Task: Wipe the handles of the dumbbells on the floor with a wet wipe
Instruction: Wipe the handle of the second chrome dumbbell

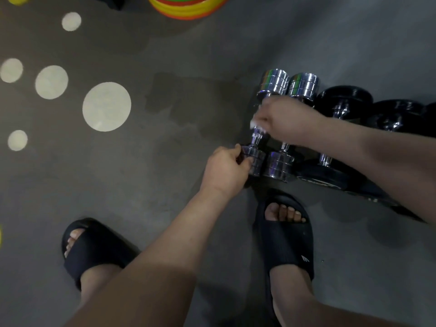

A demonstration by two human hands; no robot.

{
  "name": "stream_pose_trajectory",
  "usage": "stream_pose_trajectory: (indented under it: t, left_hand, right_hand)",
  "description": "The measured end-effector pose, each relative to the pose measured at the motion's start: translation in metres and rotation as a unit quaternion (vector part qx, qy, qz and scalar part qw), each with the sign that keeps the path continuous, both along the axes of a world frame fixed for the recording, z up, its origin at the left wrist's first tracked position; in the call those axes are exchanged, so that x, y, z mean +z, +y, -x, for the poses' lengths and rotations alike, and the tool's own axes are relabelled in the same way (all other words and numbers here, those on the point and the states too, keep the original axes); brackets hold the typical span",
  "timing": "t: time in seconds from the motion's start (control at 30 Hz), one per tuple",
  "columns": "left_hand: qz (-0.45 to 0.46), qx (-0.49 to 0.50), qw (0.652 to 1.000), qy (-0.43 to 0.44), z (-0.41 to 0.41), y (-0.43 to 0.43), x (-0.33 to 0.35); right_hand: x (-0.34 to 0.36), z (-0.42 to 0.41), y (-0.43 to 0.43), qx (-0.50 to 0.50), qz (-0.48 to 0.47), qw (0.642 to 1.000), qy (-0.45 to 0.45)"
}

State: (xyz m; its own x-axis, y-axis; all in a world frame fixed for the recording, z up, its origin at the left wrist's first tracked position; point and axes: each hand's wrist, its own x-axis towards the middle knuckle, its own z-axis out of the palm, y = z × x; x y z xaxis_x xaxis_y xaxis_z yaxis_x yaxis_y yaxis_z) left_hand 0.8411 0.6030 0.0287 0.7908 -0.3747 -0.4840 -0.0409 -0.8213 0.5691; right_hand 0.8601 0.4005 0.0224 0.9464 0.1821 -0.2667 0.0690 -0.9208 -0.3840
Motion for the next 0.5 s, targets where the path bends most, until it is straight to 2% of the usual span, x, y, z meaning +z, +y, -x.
stream_pose_trajectory:
  t: [0.1, 0.17, 0.27, 0.4, 0.5]
  left_hand:
    - [-0.002, 0.004, 1.000, 0.011, -0.001, 0.002, 0.004]
    - [-0.001, 0.023, 1.000, 0.020, -0.002, 0.006, 0.007]
    - [-0.029, 0.054, 0.998, 0.033, 0.000, 0.016, 0.010]
    - [-0.057, 0.079, 0.994, 0.045, 0.010, 0.028, 0.011]
    - [-0.068, 0.072, 0.995, 0.032, 0.018, 0.032, 0.025]
  right_hand:
    - [-0.002, -0.014, 0.003, -0.080, 0.059, 0.995, 0.002]
    - [-0.002, -0.006, 0.016, -0.028, 0.068, 0.997, 0.017]
    - [0.000, 0.018, 0.030, 0.042, 0.026, 0.998, 0.038]
    - [0.012, 0.037, 0.035, -0.032, -0.036, 0.998, 0.051]
    - [0.028, 0.047, 0.026, -0.073, -0.046, 0.991, 0.103]
